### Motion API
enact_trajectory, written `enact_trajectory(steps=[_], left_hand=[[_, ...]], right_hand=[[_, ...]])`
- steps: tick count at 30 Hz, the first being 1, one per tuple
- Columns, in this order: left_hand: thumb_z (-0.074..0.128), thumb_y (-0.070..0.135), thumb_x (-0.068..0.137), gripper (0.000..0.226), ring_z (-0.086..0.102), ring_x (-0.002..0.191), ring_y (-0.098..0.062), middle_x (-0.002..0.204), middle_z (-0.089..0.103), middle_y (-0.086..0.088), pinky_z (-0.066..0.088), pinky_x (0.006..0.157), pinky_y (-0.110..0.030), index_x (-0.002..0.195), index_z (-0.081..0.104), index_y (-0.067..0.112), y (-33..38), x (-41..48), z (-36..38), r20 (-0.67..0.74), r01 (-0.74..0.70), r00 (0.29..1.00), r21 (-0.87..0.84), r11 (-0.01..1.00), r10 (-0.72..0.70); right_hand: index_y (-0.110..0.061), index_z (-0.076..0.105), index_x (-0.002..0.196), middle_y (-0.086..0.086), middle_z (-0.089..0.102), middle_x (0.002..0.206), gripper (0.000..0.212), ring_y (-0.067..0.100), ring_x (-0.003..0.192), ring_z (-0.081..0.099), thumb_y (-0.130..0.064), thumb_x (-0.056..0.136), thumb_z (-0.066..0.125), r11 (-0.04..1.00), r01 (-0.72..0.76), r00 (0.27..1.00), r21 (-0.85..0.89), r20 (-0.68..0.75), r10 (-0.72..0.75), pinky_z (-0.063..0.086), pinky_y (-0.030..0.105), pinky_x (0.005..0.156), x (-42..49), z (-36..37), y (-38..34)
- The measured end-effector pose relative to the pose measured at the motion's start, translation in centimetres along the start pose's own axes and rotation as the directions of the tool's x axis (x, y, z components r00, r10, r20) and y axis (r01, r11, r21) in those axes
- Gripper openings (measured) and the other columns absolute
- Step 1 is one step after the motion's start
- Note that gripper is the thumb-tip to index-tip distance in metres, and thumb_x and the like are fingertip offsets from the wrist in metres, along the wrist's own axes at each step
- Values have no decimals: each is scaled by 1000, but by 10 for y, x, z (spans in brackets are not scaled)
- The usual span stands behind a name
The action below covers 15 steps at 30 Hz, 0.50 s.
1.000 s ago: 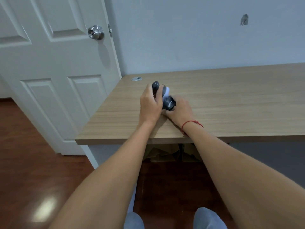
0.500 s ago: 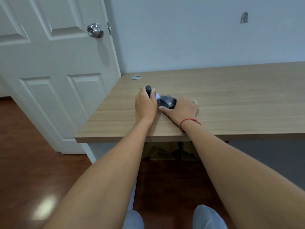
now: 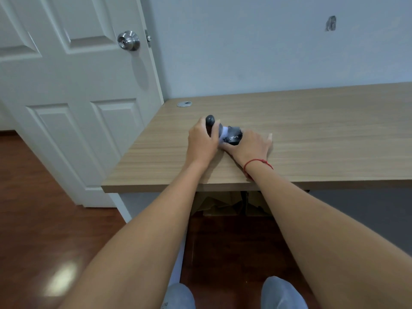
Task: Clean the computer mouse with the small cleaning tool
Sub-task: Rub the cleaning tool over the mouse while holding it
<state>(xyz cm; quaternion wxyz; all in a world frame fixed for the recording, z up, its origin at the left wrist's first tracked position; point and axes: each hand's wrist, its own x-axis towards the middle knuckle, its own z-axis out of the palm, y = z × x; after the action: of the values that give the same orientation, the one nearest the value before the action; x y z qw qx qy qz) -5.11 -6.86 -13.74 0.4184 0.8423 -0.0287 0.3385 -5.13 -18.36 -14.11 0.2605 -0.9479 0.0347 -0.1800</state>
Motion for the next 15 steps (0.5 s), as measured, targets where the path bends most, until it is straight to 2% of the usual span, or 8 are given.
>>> enact_trajectory(steps=[2, 3, 5, 7, 9, 11, 13, 15], left_hand=[[53, 26, 92, 22, 47, 70, -21, 76, 54, -7, 35, 63, -30, 79, 49, 9, -3, 3, -1, 2, 48, 999, 103, 994, -49], [53, 26, 92, 22, 49, 70, -21, 77, 56, -8, 37, 62, -31, 80, 51, 8, -2, 3, -1, -6, 31, 1000, 97, 995, -30], [55, 26, 93, 21, 53, 67, -17, 75, 59, -6, 43, 62, -24, 78, 51, 11, 4, 1, -2, -57, -27, 998, -27, 999, 25], [56, 25, 92, 21, 53, 64, -9, 71, 58, 0, 40, 59, -11, 76, 50, 15, 8, -1, -4, -86, -47, 996, -111, 993, 38], [56, 24, 92, 23, 49, 60, -10, 65, 52, 4, 36, 55, -15, 72, 46, 15, 5, 0, -3, -56, -35, 998, -71, 997, 31], [54, 23, 91, 22, 46, 64, -17, 68, 51, 1, 33, 60, -24, 73, 45, 13, -3, 4, -1, -34, 19, 999, 20, 1000, -18], [52, 25, 92, 22, 48, 70, -20, 75, 54, -6, 34, 63, -28, 78, 49, 9, -6, 6, 1, -38, 54, 998, 59, 997, -52], [52, 27, 93, 24, 49, 71, -21, 77, 56, -7, 36, 64, -28, 80, 51, 7, -4, 5, 1, -72, 50, 996, 18, 999, -48]], right_hand=[[-22, 65, 105, -1, 71, 97, 56, 21, 100, 63, -68, 74, 61, 1000, 16, 1000, 13, -5, -16, 15, 49, 118, -1, 2, 1], [-23, 66, 104, -2, 72, 96, 55, 21, 99, 64, -68, 73, 62, 999, 25, 1000, 22, -14, -25, 15, 50, 118, 0, 3, 1], [-24, 67, 98, -2, 72, 91, 50, 20, 95, 64, -67, 73, 62, 999, 32, 999, 20, -26, -31, 16, 50, 117, 0, 3, 2], [-21, 67, 93, -1, 71, 87, 47, 21, 93, 64, -64, 74, 62, 999, 33, 999, -18, -30, -33, 15, 50, 118, 0, 2, 1], [-21, 66, 90, -2, 70, 83, 50, 21, 90, 64, -68, 72, 62, 999, 27, 999, -38, -31, -28, 17, 50, 117, -1, 1, 0], [-24, 66, 87, -5, 66, 79, 52, 21, 89, 63, -71, 66, 62, 1000, 15, 999, 18, -32, -15, 23, 51, 114, -3, 1, -1], [-27, 64, 99, -4, 65, 93, 53, 21, 101, 61, -66, 64, 65, 989, 19, 1000, 148, -7, -18, 29, 50, 111, -4, 0, 2], [-27, 52, 129, 0, 57, 127, 68, 21, 124, 50, -53, 69, 68, 947, 0, 995, 320, 91, -30, 29, 48, 114, -2, -2, 8]])
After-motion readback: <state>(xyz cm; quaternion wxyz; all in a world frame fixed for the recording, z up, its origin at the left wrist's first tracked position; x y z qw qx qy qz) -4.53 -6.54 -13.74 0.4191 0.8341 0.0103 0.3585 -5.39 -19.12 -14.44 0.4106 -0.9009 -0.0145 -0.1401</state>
